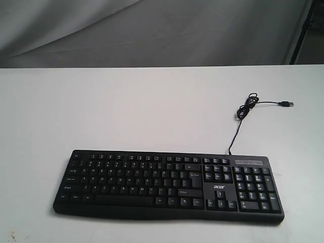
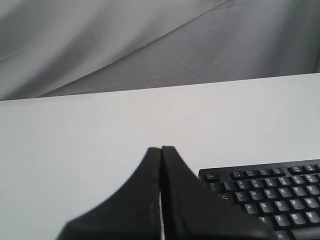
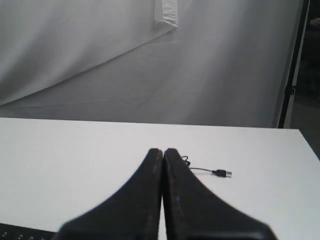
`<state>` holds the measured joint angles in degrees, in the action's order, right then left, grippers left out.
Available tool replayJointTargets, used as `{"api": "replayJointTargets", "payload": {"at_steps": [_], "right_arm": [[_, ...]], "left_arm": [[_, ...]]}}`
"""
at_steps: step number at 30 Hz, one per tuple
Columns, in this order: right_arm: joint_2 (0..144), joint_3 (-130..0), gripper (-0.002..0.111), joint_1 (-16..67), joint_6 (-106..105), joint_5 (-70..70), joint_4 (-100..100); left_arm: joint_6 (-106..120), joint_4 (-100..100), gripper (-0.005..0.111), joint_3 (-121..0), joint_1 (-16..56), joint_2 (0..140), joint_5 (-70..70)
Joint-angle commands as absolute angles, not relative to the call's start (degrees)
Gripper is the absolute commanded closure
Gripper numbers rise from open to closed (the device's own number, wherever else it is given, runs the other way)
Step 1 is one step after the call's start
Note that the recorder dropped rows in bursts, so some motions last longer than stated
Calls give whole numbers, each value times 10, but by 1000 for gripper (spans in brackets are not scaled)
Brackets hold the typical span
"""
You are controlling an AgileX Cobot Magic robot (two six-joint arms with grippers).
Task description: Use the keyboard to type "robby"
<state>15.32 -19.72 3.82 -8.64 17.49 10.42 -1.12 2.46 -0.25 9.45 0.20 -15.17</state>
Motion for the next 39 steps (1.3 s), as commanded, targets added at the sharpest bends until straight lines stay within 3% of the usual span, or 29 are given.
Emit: {"api": "replayJointTargets", "payload": {"at_steps": [1,7,20,31,39], "right_arm": [[253,-287,108,34,-105,177,92],[383,-376,108,90,-116,258,101],[624,-457,108,359,-29,206,83],[773,-545,108,470,-8,249,119],[869,-585,108,495,-90,283,205]], "left_arm": [[-13,27,107,0,98,0,-148],[-13,27,107,0,98,0,-148],[-13,27,107,0,98,0,-148],[-13,27,107,0,98,0,-148],[-13,27,107,0,98,0,-148]]}}
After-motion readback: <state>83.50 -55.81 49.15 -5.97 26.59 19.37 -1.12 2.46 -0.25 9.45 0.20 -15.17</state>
